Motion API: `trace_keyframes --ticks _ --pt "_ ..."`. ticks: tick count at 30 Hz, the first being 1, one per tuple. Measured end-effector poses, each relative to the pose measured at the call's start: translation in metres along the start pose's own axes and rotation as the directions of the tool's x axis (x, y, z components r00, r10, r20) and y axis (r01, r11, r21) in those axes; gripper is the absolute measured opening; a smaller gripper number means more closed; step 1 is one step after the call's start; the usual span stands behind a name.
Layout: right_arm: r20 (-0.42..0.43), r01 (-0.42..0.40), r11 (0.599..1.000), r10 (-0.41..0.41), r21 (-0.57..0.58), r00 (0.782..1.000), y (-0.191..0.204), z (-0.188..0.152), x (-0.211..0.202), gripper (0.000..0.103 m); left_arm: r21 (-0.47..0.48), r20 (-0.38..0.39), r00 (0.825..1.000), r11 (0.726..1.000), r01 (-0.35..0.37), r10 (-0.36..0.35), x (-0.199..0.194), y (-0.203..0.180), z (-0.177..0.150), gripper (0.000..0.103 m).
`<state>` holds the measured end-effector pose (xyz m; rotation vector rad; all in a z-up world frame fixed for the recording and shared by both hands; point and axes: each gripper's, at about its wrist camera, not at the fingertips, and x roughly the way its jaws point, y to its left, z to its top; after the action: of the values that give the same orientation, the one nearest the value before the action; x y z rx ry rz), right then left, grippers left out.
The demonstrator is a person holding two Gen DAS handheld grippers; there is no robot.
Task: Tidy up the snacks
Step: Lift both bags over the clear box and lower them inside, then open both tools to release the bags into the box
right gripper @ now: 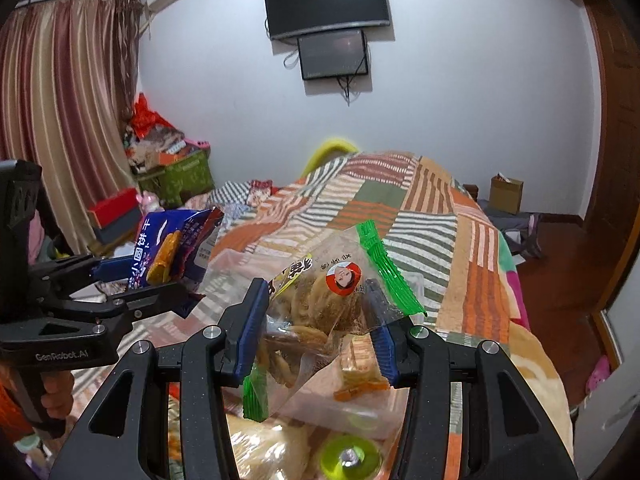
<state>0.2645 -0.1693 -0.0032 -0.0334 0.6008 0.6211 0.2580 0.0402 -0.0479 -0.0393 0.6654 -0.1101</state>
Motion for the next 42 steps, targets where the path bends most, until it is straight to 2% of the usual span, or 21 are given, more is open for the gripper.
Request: trace_keyframes --ticks 9,18,23,31,35,42 --pt "-0.119 0.001 1.000 -0.004 -0.027 0.993 -0.003 -0.009 0.039 0.045 0.013 -0.115 0.993 1.000 0.013 -0.011 0.052 -0.002 -0.006 0.066" --pt "-0.180 -0.014 1.000 0.010 -0.016 0.984 -0.006 -0.010 0.056 0.044 0.028 -0.184 0.983 1.000 0.007 -0.001 0.076 -0.006 -0.010 0.066" --pt "-0.223 -0.008 0.999 0.001 -0.032 0.975 -0.005 -0.014 0.065 0.045 0.010 -0.238 0.971 1.000 0.018 -0.015 0.086 -0.003 -0.012 0.067" --pt "-0.233 -0.004 0.999 -0.007 -0.047 0.973 -0.004 -0.015 0.059 0.048 0.002 -0.239 0.971 1.000 0.024 -0.023 0.080 -0.003 -0.012 0.070" --pt "-0.205 -0.001 0.999 -0.010 -0.053 0.979 -0.005 -0.011 0.047 0.056 0.000 -0.206 0.978 1.000 0.013 -0.013 0.069 0.000 -0.010 0.071" --pt "-0.146 0.001 0.999 -0.008 -0.045 0.989 -0.007 -0.003 0.021 0.061 0.010 -0.156 0.988 1.000 0.009 -0.007 0.040 -0.003 -0.005 0.076"
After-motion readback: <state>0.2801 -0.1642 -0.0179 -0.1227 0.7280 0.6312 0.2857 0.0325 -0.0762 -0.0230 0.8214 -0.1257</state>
